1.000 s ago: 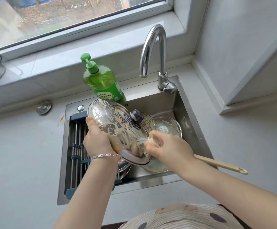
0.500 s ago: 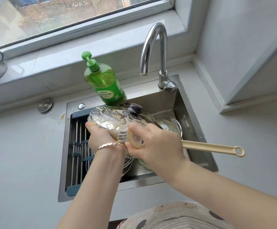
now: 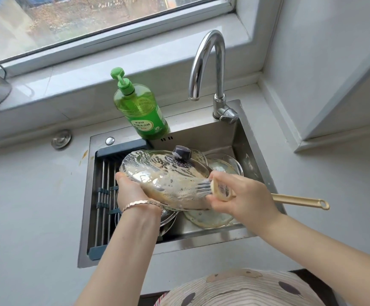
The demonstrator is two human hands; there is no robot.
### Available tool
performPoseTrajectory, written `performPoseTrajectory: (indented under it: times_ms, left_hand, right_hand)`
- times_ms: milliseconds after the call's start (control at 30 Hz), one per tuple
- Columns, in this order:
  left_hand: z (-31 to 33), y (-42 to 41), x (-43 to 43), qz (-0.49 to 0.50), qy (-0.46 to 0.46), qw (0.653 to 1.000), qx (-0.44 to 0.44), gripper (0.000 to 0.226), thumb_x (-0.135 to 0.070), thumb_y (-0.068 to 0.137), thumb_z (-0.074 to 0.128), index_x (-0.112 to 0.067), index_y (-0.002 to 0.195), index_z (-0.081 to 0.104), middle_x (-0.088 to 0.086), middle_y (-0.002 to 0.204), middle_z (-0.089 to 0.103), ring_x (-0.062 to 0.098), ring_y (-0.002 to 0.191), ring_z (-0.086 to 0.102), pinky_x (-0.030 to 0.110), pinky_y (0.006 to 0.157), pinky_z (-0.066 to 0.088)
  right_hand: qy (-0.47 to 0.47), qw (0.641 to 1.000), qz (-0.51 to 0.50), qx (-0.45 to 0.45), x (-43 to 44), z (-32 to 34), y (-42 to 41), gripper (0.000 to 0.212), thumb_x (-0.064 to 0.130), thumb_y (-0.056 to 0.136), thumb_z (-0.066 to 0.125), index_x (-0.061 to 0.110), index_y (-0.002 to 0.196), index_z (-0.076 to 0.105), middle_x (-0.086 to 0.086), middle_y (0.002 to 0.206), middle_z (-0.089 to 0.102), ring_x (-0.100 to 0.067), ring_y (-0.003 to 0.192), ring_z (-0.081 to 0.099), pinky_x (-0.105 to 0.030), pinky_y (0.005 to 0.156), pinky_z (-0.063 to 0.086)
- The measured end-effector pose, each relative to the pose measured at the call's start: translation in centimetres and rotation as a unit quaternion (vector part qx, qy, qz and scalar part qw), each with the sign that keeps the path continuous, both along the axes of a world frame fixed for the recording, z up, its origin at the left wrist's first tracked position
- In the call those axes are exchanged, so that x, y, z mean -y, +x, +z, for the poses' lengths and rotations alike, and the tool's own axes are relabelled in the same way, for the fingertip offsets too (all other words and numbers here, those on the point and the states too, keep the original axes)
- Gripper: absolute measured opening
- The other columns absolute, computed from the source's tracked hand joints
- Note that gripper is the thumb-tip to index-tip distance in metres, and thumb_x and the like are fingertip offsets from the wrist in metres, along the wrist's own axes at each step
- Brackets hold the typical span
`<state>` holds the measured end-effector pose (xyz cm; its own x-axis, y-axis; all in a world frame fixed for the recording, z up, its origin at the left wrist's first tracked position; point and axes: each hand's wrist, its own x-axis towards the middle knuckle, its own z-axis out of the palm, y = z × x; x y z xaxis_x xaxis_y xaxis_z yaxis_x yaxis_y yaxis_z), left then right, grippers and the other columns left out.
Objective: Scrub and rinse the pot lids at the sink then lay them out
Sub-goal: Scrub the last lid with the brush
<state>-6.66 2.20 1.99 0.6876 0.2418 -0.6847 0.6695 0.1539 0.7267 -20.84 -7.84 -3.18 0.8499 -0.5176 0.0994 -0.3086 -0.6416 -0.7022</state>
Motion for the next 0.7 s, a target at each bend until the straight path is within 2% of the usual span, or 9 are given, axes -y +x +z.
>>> performPoseTrajectory:
  times_ms: [67,100,167,233,267,367,467,567,700]
  left_hand:
    - [-0.4,0.3,-0.6,-0.023,0.035,0.999,0.001,0.035,-0.041,0.094,0.043,-0.012,0.079,0.056,-0.001,0.039,0.05,0.013,0.042,0.051,0.027,0.055,0.047]
    - [-0.7,0.5,-1.0,-0.035,0.052,0.998,0.001,0.038,-0.044,0.093,0.044,-0.01,0.096,0.061,0.001,0.053,0.054,0.014,0.05,0.051,0.026,0.054,0.046]
    - [-1.0,0.7,-1.5,-0.074,0.076,0.994,-0.001,0.053,-0.049,0.092,0.043,-0.004,0.116,0.059,0.006,0.07,0.053,0.016,0.055,0.048,0.021,0.043,0.044]
    - [-1.2,0.6,-1.7,-0.107,0.076,0.991,-0.01,0.05,-0.049,0.092,0.044,-0.004,0.105,0.061,0.008,0.07,0.052,0.019,0.054,0.05,0.018,0.033,0.042]
    - [-1.2,0.5,-1.7,-0.117,0.071,0.99,-0.014,0.044,-0.048,0.092,0.046,-0.007,0.094,0.06,0.007,0.069,0.052,0.019,0.057,0.053,0.021,0.038,0.048]
    - [-1.2,0.0,-1.5,-0.16,0.04,0.986,-0.032,0.04,-0.05,0.09,0.051,-0.013,0.073,0.055,0.006,0.068,0.058,0.024,0.064,0.06,0.043,0.073,0.056]
    - [-1.1,0.1,-1.4,-0.217,-0.02,0.975,-0.043,0.041,-0.051,0.091,0.049,-0.012,0.087,0.064,0.011,0.079,0.071,0.027,0.075,0.068,0.043,0.072,0.055]
    - [-1.4,0.9,-1.2,-0.276,-0.091,0.954,-0.075,0.053,-0.056,0.09,0.044,-0.01,0.105,0.065,0.015,0.094,0.072,0.031,0.086,0.069,0.042,0.072,0.055]
    - [-1.9,0.9,-1.1,-0.34,-0.117,0.931,-0.062,0.048,-0.05,0.088,0.052,-0.009,0.107,0.065,0.016,0.1,0.071,0.032,0.093,0.068,0.045,0.081,0.054]
  right_hand:
    - [0.098,0.988,-0.02,-0.121,1.3,-1.0,-0.7,0.037,0.054,0.08,0.059,0.035,0.112,0.054,0.014,0.075,0.058,-0.009,0.067,0.053,-0.027,0.06,0.042]
    - [0.176,0.972,-0.045,-0.147,1.8,-1.5,-0.8,0.053,0.052,0.078,0.065,0.036,0.125,0.047,0.014,0.088,0.059,-0.01,0.079,0.056,-0.026,0.069,0.043]
    - [0.311,0.938,-0.107,-0.109,2.6,-1.9,-0.3,0.081,0.048,0.066,0.079,0.028,0.134,0.041,0.012,0.107,0.057,-0.012,0.096,0.059,-0.027,0.084,0.046]
    - [0.38,0.911,-0.155,-0.041,3.4,-1.6,1.0,0.05,0.039,0.061,0.085,0.021,0.101,0.061,0.012,0.088,0.065,-0.009,0.082,0.061,-0.024,0.072,0.048]
    - [0.4,0.9,-0.17,-0.032,3.5,-1.3,1.8,0.036,0.037,0.062,0.085,0.021,0.084,0.061,0.011,0.075,0.063,-0.008,0.073,0.058,-0.022,0.064,0.045]
    - [0.41,0.9,-0.128,-0.075,3.3,-0.5,3.9,0.048,0.047,0.062,0.081,0.019,0.097,0.065,0.005,0.084,0.066,-0.007,0.074,0.058,-0.02,0.061,0.045]
    - [0.42,0.896,-0.068,-0.126,2.0,-0.5,4.5,0.045,0.052,0.063,0.078,0.026,0.097,0.065,0.008,0.083,0.067,-0.004,0.07,0.059,-0.017,0.054,0.045]
    - [0.434,0.885,-0.128,-0.107,1.7,-1.3,4.4,0.043,0.041,0.065,0.081,0.011,0.094,0.069,-0.003,0.079,0.07,-0.011,0.065,0.062,-0.026,0.061,0.053]
    - [0.451,0.862,-0.194,-0.126,1.8,-1.7,4.4,0.026,0.032,0.073,0.076,0.011,0.079,0.062,-0.002,0.06,0.055,-0.009,0.044,0.044,-0.019,0.041,0.033]
